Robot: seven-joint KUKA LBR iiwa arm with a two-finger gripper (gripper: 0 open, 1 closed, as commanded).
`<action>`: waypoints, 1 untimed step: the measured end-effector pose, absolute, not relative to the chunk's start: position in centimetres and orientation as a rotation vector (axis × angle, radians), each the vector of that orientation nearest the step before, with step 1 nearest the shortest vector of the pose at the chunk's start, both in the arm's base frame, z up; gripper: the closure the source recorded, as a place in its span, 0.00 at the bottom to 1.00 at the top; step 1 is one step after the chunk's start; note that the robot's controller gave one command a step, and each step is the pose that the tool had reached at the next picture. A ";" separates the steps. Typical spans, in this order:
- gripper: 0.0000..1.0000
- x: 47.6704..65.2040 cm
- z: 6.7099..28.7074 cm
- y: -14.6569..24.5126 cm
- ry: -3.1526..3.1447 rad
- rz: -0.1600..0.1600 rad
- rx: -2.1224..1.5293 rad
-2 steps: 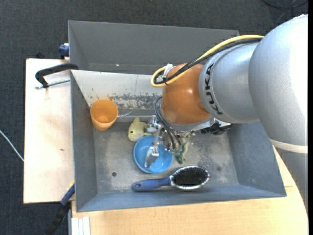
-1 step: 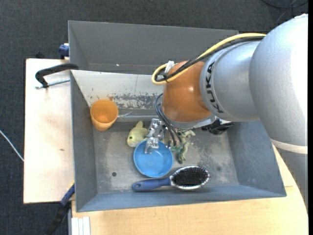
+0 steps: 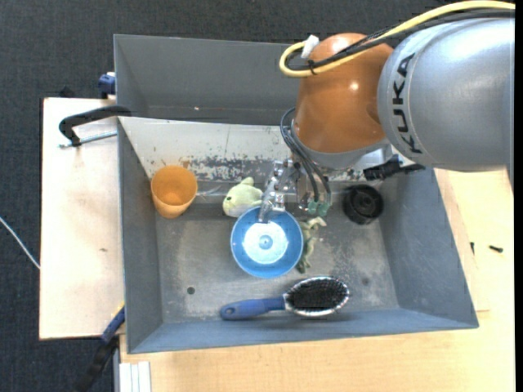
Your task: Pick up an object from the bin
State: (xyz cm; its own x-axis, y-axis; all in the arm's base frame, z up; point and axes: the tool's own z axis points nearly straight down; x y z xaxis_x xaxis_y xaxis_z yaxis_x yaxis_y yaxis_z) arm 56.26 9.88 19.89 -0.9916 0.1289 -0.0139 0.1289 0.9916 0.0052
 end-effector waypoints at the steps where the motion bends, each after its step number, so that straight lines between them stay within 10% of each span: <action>1: 1.00 51.7 29.2 13.1 3.107 0.004 -0.390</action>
Offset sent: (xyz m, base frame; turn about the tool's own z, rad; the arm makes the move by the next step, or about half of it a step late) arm -0.0473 0.0309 0.0905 -0.3776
